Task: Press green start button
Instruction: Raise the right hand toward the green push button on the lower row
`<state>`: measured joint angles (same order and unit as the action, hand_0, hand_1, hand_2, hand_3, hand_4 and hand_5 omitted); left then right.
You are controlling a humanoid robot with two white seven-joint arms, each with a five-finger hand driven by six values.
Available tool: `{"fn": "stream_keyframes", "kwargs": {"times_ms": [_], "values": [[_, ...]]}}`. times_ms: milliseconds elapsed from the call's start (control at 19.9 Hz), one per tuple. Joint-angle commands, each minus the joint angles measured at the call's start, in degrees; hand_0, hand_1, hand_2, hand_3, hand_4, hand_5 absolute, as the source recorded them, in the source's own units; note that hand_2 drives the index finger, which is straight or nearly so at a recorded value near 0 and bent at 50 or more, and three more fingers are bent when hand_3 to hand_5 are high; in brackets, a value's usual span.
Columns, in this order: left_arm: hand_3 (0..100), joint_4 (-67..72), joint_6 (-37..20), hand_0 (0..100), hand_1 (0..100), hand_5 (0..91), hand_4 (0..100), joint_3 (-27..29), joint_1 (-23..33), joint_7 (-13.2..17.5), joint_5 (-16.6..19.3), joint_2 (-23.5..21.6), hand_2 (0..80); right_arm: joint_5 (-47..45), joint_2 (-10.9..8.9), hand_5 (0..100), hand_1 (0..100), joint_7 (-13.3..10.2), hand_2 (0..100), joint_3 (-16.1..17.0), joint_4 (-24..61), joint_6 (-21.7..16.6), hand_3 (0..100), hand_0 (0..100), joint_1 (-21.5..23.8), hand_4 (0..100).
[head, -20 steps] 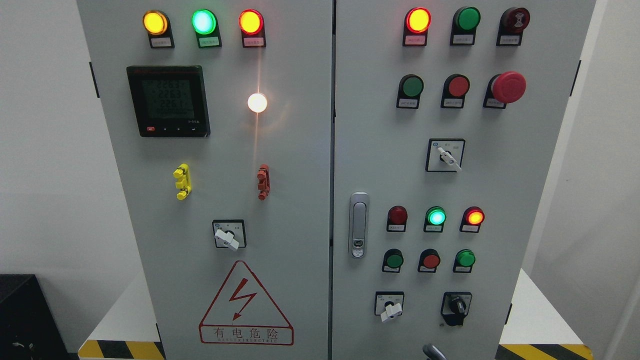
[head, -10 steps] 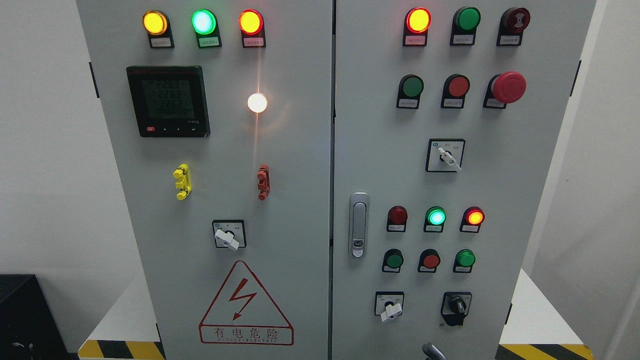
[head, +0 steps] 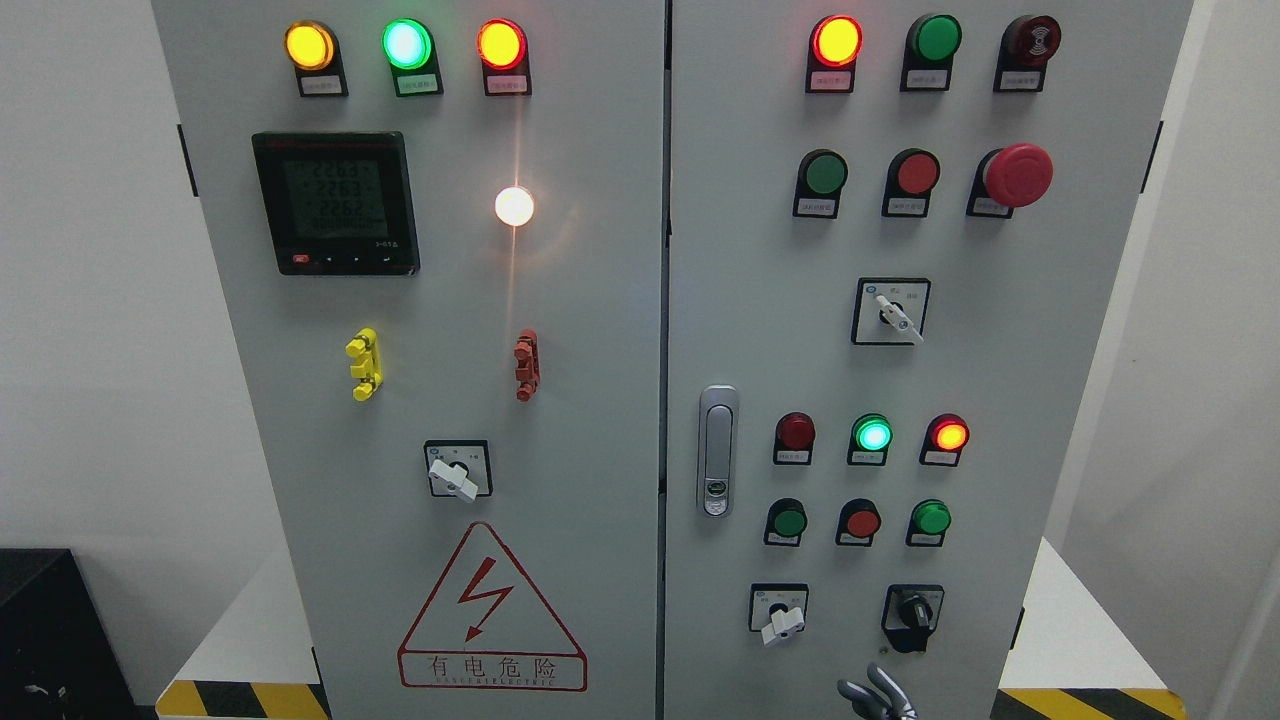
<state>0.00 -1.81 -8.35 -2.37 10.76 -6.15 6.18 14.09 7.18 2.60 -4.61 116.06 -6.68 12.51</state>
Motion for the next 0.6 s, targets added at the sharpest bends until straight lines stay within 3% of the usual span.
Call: {"fn": "stream_keyframes", "kwargs": {"times_ms": [0, 302, 553], "values": [[0, -1.58, -0.03, 12, 56, 0.0, 0, 0.00, 0.00, -0.04, 0.00, 0.06, 0.0, 14.62, 0.21, 79, 32, -2.24, 0, -0.32, 0.66, -0.52, 70, 0, -1.78, 71], [0, -1.58, -0.03, 12, 56, 0.0, 0, 0.00, 0.00, -0.04, 0.00, 0.06, 0.0, 32.81, 0.21, 100, 35, -6.55, 0, -1.98, 0.40, -1.05, 81, 0, -3.99, 83], [0, -1.58, -0.03, 12, 56, 0.0, 0, 0.00, 0.00, -0.04, 0.00, 0.06, 0.0, 46.71, 0.29, 100, 33, -10.95, 0, -2.07, -1.27, -3.51, 87, 13, -5.92, 88]]}}
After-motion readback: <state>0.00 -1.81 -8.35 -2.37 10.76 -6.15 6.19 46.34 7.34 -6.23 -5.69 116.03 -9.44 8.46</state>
